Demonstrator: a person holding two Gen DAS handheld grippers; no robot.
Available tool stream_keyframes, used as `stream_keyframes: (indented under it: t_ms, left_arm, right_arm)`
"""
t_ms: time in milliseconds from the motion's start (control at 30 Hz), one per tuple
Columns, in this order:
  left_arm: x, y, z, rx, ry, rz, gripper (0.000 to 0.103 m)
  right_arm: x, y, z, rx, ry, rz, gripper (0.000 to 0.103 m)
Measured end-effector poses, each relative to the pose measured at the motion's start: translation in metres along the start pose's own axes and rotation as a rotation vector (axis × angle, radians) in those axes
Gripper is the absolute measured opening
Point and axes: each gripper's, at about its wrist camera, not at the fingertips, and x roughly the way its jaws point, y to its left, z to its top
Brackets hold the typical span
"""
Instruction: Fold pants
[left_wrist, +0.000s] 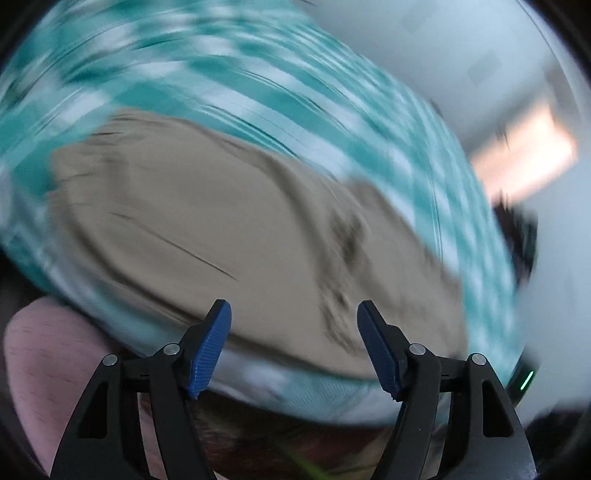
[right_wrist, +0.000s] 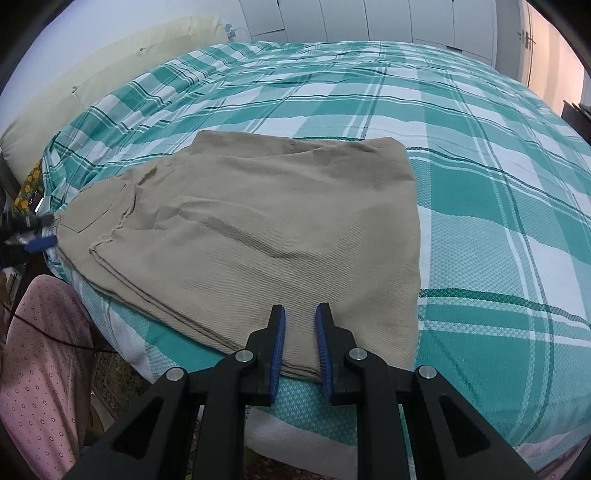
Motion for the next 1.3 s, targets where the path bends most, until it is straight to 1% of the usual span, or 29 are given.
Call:
stream_keyframes:
  t_ms: [100, 167, 300, 467, 567, 633, 700, 800, 867, 900, 933, 1000, 1033, 1067, 1100, 1133, 1200, 1267, 1300]
  left_arm:
    - [-0.022, 0.057, 0.025, -0.196, -0.055, -0.045, 0.073]
    - [-0.027, 0.082, 0.035, -0.257, -0.063, -0.059, 0.073]
    - [-0.017, 0.107, 0.04, -0.295, -0.035, -0.051, 0.069]
    - [-0.006, 0.122, 0.033, -0.356, -0.019, -0.057, 0.069]
    - [-0.006, 0.124, 0.031, -0.364, -0.022, -0.063, 0.068]
    - [-0.006, 0.122, 0.033, -0.349, -0.028, -0.077, 0.059]
    - [-0.006, 0.12, 0.037, -0.329, -0.032, -0.085, 0.056]
    - [0.004, 0.12, 0.041, -0.319, -0.016, -0.045, 0.056]
    - [0.015, 0.126, 0.041, -0.349, 0.006, -0.027, 0.055]
    - [0.016, 0.128, 0.04, -0.356, 0.005, -0.026, 0.053]
    - [0.016, 0.128, 0.04, -0.362, 0.0, -0.024, 0.039]
    - [0.007, 0.125, 0.04, -0.349, -0.033, -0.029, 0.006]
    - [0.0, 0.122, 0.04, -0.335, -0.05, -0.041, 0.003]
    - [-0.006, 0.121, 0.039, -0.324, -0.057, -0.057, 0.001]
    - [-0.013, 0.12, 0.037, -0.3, -0.058, -0.041, 0.001]
    - [-0.013, 0.121, 0.035, -0.289, -0.049, -0.016, 0.001]
    - [0.0, 0.132, 0.03, -0.285, 0.013, 0.057, 0.002]
    - [0.006, 0.133, 0.028, -0.275, 0.037, 0.083, 0.003]
    - [0.004, 0.129, 0.029, -0.253, 0.032, 0.098, 0.007]
  right_arm:
    - [0.0, 0.0, 0.0, 0.006, 0.001, 0.002, 0.018]
    - [0.0, -0.001, 0.0, 0.015, 0.002, 0.005, 0.018]
    - [0.0, -0.001, 0.0, 0.017, 0.004, 0.004, 0.018]
    - [0.0, -0.001, 0.0, 0.018, 0.003, 0.006, 0.018]
    - [0.0, -0.001, 0.0, 0.015, 0.004, 0.003, 0.018]
    - [0.0, -0.001, 0.0, 0.014, 0.003, 0.002, 0.018]
    - [0.0, -0.001, 0.0, 0.017, 0.003, 0.003, 0.018]
    - [0.0, -0.002, 0.0, 0.021, 0.002, 0.006, 0.018]
    - [0.0, -0.002, 0.0, 0.023, 0.001, 0.008, 0.018]
    - [0.0, -0.002, 0.0, 0.024, 0.001, 0.009, 0.018]
    - [0.0, -0.002, 0.0, 0.025, 0.0, 0.01, 0.018]
    - [0.0, -0.002, 0.0, 0.024, 0.0, 0.009, 0.018]
    - [0.0, -0.002, 0.0, 0.023, 0.0, 0.008, 0.018]
    - [0.0, -0.002, 0.0, 0.023, 0.0, 0.007, 0.018]
    - [0.0, -0.003, 0.0, 0.023, 0.0, 0.008, 0.018]
    - [0.0, -0.003, 0.0, 0.023, 0.0, 0.008, 0.018]
    - [0.0, -0.003, 0.0, 0.025, -0.002, 0.007, 0.018]
    - [0.001, -0.003, 0.0, 0.023, -0.003, 0.005, 0.019]
    - [0.002, -0.003, 0.0, 0.018, -0.002, 0.002, 0.019]
